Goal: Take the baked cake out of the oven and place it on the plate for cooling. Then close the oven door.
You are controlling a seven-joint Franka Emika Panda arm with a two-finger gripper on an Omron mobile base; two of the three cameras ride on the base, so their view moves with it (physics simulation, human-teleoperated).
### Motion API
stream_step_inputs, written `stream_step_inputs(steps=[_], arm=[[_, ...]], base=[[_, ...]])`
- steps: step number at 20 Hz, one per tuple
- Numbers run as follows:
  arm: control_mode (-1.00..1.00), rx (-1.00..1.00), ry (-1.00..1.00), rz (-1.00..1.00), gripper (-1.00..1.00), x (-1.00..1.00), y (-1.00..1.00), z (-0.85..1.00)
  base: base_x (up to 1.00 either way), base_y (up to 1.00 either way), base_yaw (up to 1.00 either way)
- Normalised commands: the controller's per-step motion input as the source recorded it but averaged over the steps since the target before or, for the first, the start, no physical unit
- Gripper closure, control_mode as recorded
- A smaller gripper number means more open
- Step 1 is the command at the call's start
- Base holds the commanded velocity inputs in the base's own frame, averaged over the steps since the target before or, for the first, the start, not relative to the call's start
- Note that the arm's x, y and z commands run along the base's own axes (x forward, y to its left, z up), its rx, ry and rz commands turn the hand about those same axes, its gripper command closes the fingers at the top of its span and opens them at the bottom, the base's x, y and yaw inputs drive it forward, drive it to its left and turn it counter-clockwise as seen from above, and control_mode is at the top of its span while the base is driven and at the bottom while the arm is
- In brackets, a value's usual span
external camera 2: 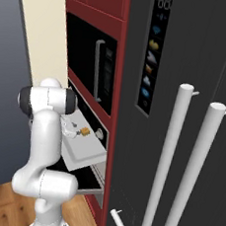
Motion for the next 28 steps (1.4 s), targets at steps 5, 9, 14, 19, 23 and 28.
stream_step_inputs(steps=[5, 9, 14, 19, 23, 28], arm=[[-1.0, 0.01, 0.0, 0.02, -1.0, 0.21, 0.0, -0.12], [-1.0, 0.0, 0.0, 0.02, -1.0, 0.17, 0.0, -0.16], [-1.0, 0.0, 0.0, 0.01, -1.0, 0.14, 0.0, -0.15], [-1.0, 0.0, 0.01, 0.01, -1.0, 0.14, 0.03, -0.16], [-1.0, 0.01, 0.01, 0.02, -1.0, 0.15, 0.06, -0.13], [-1.0, 0.01, 0.02, 0.03, -1.0, 0.22, 0.11, -0.15]], base=[[0.0, 0.0, 0.0], [0.0, 0.0, 0.0], [0.0, 0.0, 0.0], [0.0, 0.0, 0.0], [0.0, 0.0, 0.0], [0.0, 0.0, 0.0]])
